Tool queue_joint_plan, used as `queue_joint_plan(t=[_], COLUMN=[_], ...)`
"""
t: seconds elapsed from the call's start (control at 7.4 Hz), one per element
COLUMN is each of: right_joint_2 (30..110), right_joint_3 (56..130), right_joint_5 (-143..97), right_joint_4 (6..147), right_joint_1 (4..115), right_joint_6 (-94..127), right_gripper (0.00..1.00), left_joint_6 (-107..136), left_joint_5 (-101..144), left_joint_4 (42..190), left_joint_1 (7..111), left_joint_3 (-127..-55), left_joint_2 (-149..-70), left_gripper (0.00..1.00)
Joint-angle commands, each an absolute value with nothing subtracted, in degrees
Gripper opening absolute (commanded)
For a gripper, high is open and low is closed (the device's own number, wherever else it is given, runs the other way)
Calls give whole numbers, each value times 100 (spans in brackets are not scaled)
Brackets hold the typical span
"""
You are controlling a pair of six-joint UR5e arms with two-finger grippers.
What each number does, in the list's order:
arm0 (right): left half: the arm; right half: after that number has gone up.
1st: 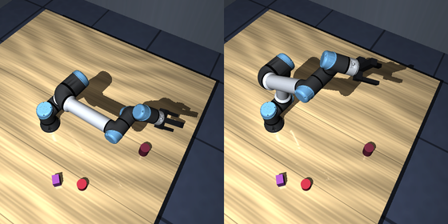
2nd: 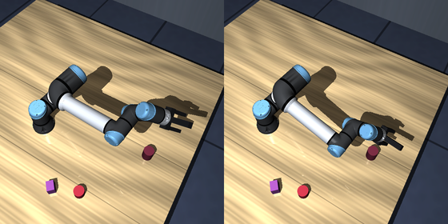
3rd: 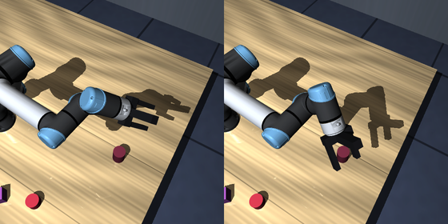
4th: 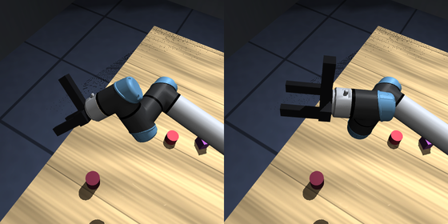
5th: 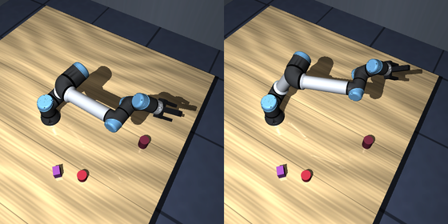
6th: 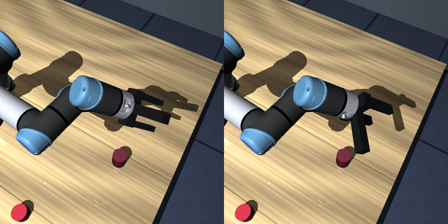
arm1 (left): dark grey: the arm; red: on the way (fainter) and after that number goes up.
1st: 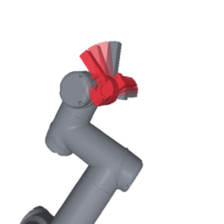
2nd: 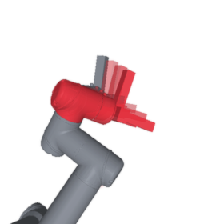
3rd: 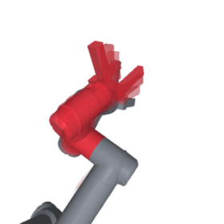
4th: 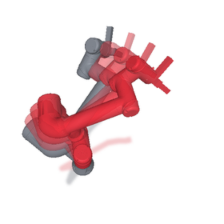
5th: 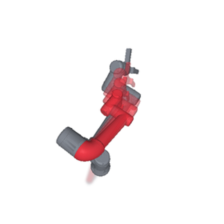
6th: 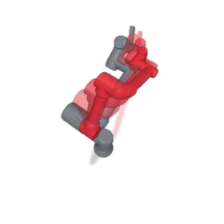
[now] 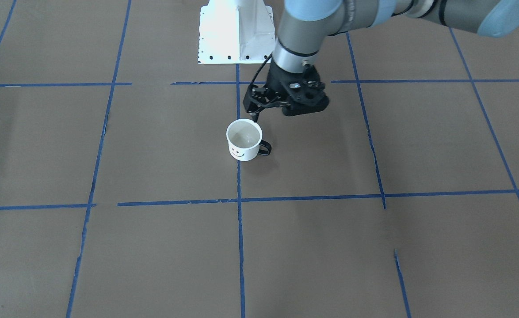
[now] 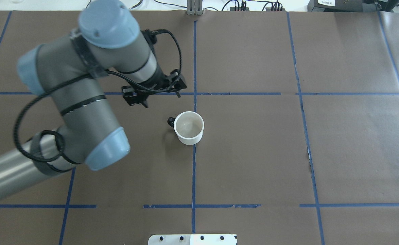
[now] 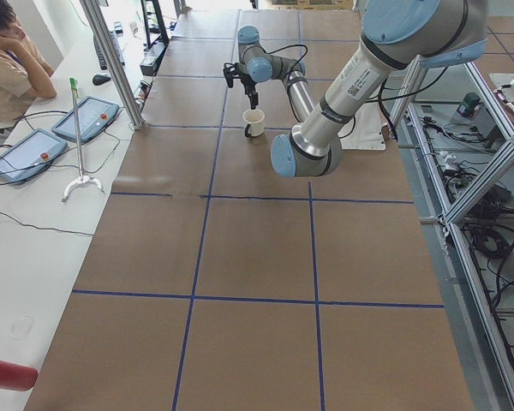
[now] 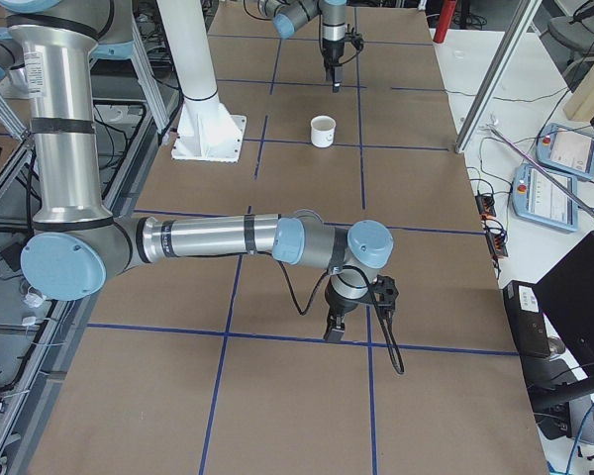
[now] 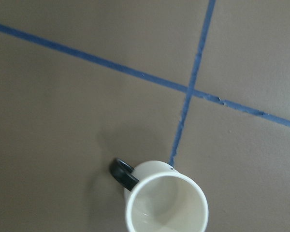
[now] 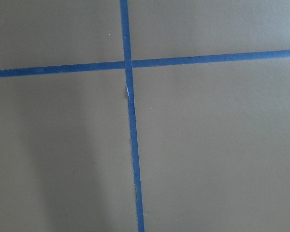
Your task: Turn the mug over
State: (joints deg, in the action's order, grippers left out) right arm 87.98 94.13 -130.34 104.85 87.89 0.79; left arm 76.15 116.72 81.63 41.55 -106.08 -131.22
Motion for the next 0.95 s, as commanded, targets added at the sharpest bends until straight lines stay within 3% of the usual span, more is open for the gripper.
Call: queue_joint_plan(t=[0.0,0.41,0.81], right_joint_2=[8789,8798,8798], right_joint_3=[9413,9413,9413], right_joint_5=[-13034,-13034,-13034], right_joint_4=[10485,10485,10485], right_joint_1=[8789,8789,8789], right_joint_6=[79,79,79], right_gripper=[100,100,100], left_joint_6=[5582,1227,-1334], left_joint_5=[11881,12726,13103], left_joint_4=[8068,8095,8112], left_joint_1=[4981,7042,8872], left_joint_3=[-11179,-11031,-10057], left_joint_2=[-11942,-10157,-9127], left_gripper=[100,100,100])
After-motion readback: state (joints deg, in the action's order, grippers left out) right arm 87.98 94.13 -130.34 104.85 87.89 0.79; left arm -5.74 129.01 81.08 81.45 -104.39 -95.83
